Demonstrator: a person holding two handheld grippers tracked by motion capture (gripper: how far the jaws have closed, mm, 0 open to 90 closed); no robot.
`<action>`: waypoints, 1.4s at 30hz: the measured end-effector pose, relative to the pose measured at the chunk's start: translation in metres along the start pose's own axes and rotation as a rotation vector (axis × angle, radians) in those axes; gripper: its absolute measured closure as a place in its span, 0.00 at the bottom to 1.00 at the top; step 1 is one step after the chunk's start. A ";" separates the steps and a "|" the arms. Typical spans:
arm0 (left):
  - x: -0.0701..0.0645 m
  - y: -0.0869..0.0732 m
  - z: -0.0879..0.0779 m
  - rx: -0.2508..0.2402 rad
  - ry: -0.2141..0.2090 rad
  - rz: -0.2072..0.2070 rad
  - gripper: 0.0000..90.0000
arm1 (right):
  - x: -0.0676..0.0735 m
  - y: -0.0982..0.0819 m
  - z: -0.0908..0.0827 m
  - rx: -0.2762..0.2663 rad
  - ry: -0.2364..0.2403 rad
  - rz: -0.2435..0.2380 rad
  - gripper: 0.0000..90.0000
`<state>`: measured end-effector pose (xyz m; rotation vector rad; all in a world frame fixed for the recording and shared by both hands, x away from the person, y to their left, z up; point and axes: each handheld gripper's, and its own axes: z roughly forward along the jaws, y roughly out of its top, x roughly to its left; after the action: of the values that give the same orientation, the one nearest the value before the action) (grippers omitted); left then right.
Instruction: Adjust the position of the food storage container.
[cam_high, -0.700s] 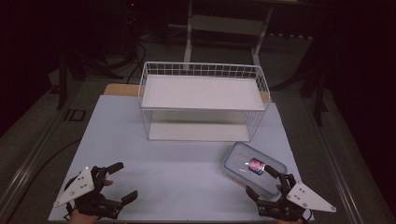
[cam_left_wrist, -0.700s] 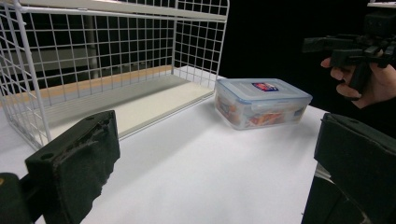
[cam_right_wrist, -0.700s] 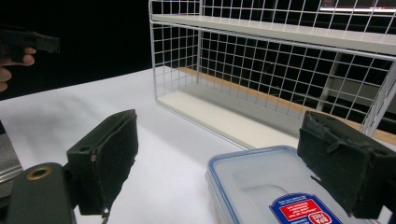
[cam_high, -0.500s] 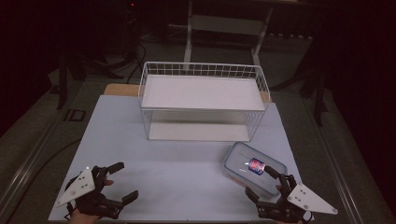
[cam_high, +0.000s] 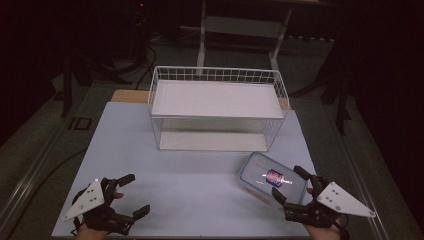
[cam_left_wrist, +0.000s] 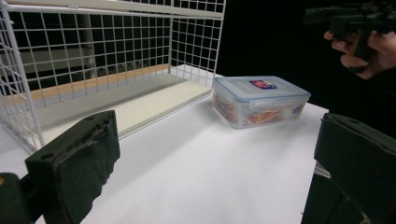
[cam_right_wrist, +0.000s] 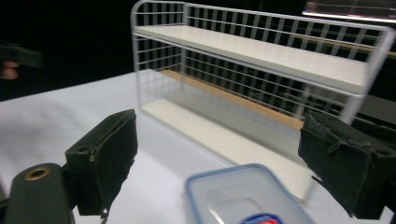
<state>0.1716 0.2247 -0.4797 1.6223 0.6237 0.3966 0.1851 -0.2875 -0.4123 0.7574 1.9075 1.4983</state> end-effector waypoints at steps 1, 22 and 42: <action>0.000 0.000 0.001 0.003 -0.002 0.002 0.00 | -0.007 0.001 -0.002 0.006 0.007 0.007 0.16; -0.001 -0.003 0.003 0.022 -0.007 0.012 0.00 | -0.057 -0.073 -0.031 0.250 -0.146 0.120 0.91; -0.002 -0.004 0.005 0.038 -0.020 0.017 0.00 | -0.074 -0.117 -0.031 0.356 -0.192 0.185 1.00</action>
<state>0.1725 0.2195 -0.4846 1.6671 0.6061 0.3817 0.2020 -0.3858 -0.5129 1.2206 2.0223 1.1490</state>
